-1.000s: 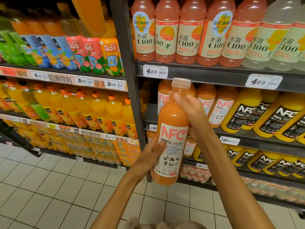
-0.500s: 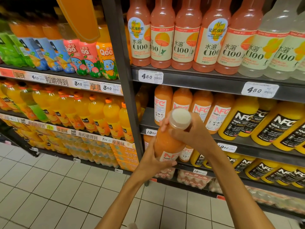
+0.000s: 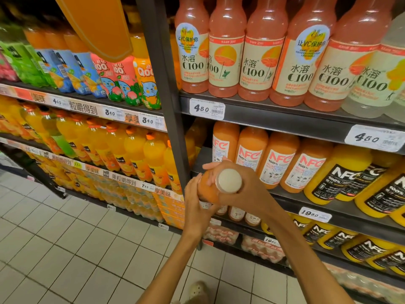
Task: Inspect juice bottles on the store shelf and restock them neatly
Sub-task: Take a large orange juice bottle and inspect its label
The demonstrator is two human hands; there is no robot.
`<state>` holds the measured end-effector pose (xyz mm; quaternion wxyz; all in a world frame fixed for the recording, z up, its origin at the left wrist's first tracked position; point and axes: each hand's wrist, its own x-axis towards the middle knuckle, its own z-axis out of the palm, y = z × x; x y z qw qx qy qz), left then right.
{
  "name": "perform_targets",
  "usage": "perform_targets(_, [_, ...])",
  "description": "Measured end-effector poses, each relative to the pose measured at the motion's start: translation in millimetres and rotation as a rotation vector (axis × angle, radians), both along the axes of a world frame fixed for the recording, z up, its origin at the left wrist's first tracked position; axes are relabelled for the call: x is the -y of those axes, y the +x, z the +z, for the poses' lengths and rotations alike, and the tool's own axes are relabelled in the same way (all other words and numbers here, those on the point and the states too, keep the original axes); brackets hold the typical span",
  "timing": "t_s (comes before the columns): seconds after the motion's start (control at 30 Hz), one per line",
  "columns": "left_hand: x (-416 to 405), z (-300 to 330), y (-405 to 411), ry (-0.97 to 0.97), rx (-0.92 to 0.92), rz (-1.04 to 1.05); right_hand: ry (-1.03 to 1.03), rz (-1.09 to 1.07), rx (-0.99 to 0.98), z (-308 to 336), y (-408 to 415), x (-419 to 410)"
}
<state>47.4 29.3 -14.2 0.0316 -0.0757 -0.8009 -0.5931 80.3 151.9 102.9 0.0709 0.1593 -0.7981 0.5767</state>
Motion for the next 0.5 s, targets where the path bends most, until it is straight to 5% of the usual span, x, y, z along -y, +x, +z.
perform_targets(0.5, [-20.2,-27.2,-54.3,0.419,0.468,0.258,-0.143,-0.076,0.015,-23.1,-86.5,4.6])
